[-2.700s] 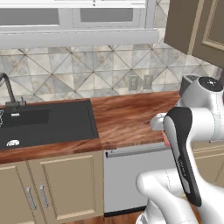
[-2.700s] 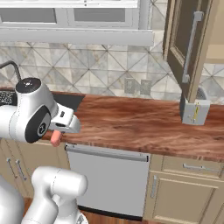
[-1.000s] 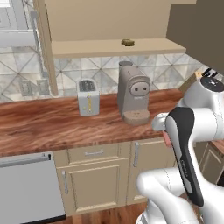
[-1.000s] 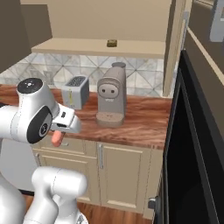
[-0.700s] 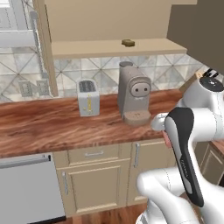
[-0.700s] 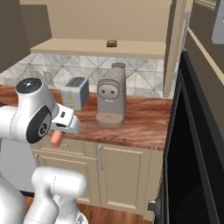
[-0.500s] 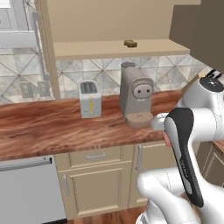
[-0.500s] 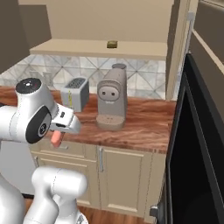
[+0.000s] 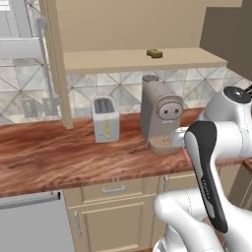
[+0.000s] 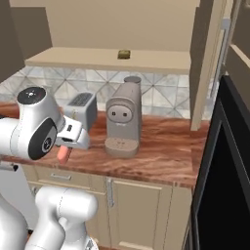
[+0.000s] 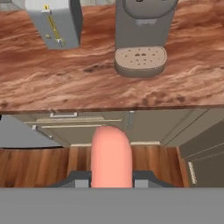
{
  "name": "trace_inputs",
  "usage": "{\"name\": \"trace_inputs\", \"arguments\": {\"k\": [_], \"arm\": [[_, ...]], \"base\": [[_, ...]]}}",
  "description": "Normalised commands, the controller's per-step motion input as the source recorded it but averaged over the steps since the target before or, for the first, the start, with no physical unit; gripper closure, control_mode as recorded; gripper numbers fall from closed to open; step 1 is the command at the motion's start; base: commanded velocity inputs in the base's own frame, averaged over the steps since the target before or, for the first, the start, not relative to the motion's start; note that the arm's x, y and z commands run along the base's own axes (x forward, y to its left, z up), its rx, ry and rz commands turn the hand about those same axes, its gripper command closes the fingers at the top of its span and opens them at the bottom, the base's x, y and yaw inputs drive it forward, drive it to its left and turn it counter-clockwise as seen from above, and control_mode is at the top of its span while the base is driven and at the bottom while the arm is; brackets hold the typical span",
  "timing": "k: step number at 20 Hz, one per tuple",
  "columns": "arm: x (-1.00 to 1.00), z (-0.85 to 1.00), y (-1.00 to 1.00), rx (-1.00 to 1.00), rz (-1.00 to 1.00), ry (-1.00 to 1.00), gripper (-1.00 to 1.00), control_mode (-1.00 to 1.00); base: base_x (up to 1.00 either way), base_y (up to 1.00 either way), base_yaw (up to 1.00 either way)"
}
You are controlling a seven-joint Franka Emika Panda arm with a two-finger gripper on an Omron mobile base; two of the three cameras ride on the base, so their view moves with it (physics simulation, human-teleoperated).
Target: Pick up the bar soap and sponge from the sink, and place them back in the cabinet, and close the cabinet doors.
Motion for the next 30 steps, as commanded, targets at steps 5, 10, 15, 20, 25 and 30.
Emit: {"name": "trace_inputs", "arguments": {"k": [5, 10, 15, 20, 25, 30], "arm": [[0.0, 0.0, 0.0, 0.0, 0.0, 0.0, 1.0, 1.0], [0.0, 0.0, 0.0, 0.0, 0.0, 0.0, 1.0, 1.0], [0.0, 0.0, 0.0, 0.0, 0.0, 0.0, 1.0, 1.0], [0.0, 0.0, 0.0, 0.0, 0.0, 0.0, 1.0, 1.0], [0.0, 0.0, 0.0, 0.0, 0.0, 0.0, 1.0, 1.0], [0.0, 0.0, 0.0, 0.0, 0.0, 0.0, 1.0, 1.0]], "base": [[0.45, -0.19, 0.0], [0.34, -0.35, 0.0], [0.27, -0.36, -0.03], [0.2, -0.05, 0.01], [0.26, 0.15, 0.07], [0.35, 0.14, 0.07]]}}
